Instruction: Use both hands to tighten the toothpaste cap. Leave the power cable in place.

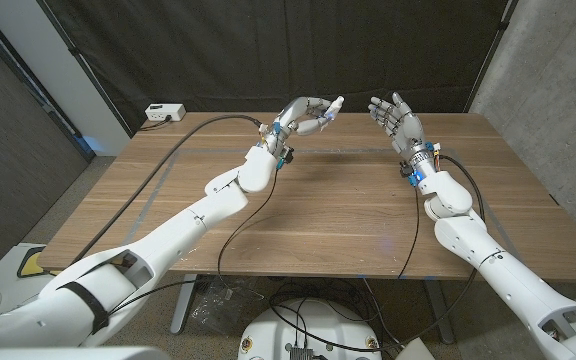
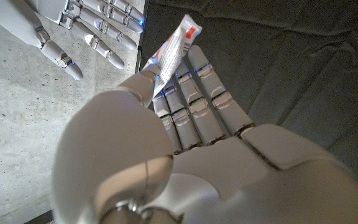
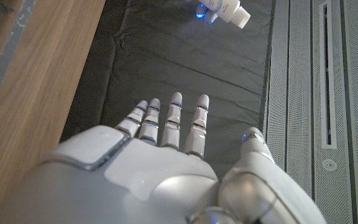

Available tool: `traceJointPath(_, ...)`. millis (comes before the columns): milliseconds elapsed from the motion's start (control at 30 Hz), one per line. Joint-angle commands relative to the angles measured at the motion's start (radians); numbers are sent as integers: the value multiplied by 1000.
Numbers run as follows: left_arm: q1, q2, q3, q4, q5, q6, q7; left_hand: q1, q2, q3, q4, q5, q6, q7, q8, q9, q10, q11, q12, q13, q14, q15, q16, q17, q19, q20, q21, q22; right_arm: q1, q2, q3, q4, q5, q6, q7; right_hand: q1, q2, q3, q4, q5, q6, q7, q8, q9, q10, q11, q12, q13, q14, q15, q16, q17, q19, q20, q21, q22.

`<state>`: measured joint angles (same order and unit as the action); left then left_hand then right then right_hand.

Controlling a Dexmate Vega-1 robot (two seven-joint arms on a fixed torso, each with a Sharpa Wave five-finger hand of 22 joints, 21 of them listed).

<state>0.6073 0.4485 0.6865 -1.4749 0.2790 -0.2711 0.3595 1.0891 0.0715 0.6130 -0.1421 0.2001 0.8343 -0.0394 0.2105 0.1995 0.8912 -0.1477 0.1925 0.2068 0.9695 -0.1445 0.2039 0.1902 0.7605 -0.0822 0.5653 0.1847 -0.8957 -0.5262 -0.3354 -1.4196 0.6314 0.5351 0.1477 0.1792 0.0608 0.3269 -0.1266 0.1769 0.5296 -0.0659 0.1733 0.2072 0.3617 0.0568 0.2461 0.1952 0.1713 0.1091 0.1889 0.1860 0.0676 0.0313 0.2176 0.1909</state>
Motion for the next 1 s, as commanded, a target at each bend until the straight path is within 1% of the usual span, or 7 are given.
traceJointPath(33, 80, 93, -63, -132, -1, 46, -20, -5, -1, 9, 1, 5, -2, 2, 0, 3, 5, 4, 3, 3, -2, -58, 4, 3, -5, -21, 4, 2, -11, -11, -6, -26, -2, -23, -13, 2, -11, 0, -3, 5, -26, 6, 6, 2, -12, 8, -8, 3, -4, -14, 0, 1, 48, -20, 16, 2)
traceJointPath(67, 86, 100, -68, -139, -2, 49, -23, -5, -1, 9, 1, 5, -1, 1, 0, 3, 4, 3, 3, 3, -3, -59, 3, 3, -5, -22, 5, 2, -12, -10, -7, -27, -1, -23, -12, 3, -11, 0, -4, 5, -34, 9, 7, 2, -15, 11, -9, 3, -4, -19, -1, 1, 72, -22, 24, 2)
traceJointPath(167, 100, 120, -82, -159, -7, 53, -34, -5, -2, 10, 0, 5, 0, 2, 1, 3, 4, 3, 3, 3, -4, -59, 3, 3, -5, -22, 6, 2, -18, -10, -10, -36, -13, -23, -25, 4, -12, 0, -4, 5, -44, 14, 8, 2, -17, 13, -10, 3, -4, -20, -1, 1, 98, -24, 33, 1)
traceJointPath(500, 128, 157, -110, -194, -12, 43, -57, -6, -3, 13, 0, 5, -4, 2, -1, 3, 5, 4, 4, 3, -6, -58, 3, 3, -7, -21, 7, 2, -36, -7, -18, -59, -36, -23, -53, 4, -13, -1, -4, 5, -65, 28, 7, 1, -19, 16, -11, 3, 0, -25, 1, 1, 110, -29, 35, 1)
traceJointPath(733, 141, 176, -123, -198, 4, 14, -51, -7, -3, 15, 0, 5, -4, 2, -1, 3, 4, 5, 3, 3, -5, -59, 3, 3, -8, -21, 8, 2, -29, -3, -28, -56, -50, -20, -53, 5, -13, -1, -5, 5, -74, 34, 7, 1, -19, 18, -11, 3, 4, -27, 2, 1, 115, -31, 35, 1)
traceJointPath(867, 146, 179, -124, -194, -3, 17, -68, -7, -4, 16, -1, 5, -2, 2, 0, 3, 3, 5, 3, 3, -5, -59, 3, 3, -9, -22, 9, 2, -21, 2, -35, -48, -43, -35, -50, 5, -13, -1, -5, 5, -75, 35, 8, 1, -19, 19, -11, 3, 6, -27, 2, 1, 116, -32, 35, 1)
traceJointPath(1000, 167, 184, -137, -209, 0, 21, -53, -7, -4, 17, -1, 5, -3, 1, 0, 3, 3, 6, 3, 3, -3, -59, 4, 3, -8, -22, 10, 2, -19, 10, -39, -45, -50, -27, -57, 4, -13, -1, -4, 5, -75, 36, 9, 1, -18, 20, -11, 2, 5, -27, 2, 1, 116, -32, 35, 1)
